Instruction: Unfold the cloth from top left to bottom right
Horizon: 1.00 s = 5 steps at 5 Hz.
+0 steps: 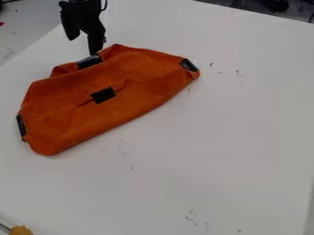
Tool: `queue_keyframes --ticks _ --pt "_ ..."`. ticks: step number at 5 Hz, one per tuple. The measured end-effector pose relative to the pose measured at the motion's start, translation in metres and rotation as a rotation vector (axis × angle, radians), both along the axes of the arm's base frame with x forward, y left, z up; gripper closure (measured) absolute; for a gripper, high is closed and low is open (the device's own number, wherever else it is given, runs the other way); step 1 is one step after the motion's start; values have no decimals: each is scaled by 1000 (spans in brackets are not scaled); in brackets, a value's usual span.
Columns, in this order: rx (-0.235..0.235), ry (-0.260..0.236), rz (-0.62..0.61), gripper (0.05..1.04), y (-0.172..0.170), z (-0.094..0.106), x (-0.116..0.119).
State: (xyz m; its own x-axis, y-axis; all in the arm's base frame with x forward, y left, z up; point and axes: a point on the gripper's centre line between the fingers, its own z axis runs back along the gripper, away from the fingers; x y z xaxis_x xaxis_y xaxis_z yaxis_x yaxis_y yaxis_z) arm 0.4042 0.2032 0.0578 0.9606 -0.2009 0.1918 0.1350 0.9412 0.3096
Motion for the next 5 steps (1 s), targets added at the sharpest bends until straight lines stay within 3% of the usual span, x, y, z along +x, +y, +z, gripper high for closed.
queue_keyframes --ticks 1,2,3,4,5 --pt "-19 43 2 84 -2 -19 -4" --pt "-1 41 0 84 1 -17 -5" --pt "14 44 15 84 1 -9 -10" --pt "25 35 52 84 -8 14 -24" --pt "-50 11 109 84 -42 18 -47"
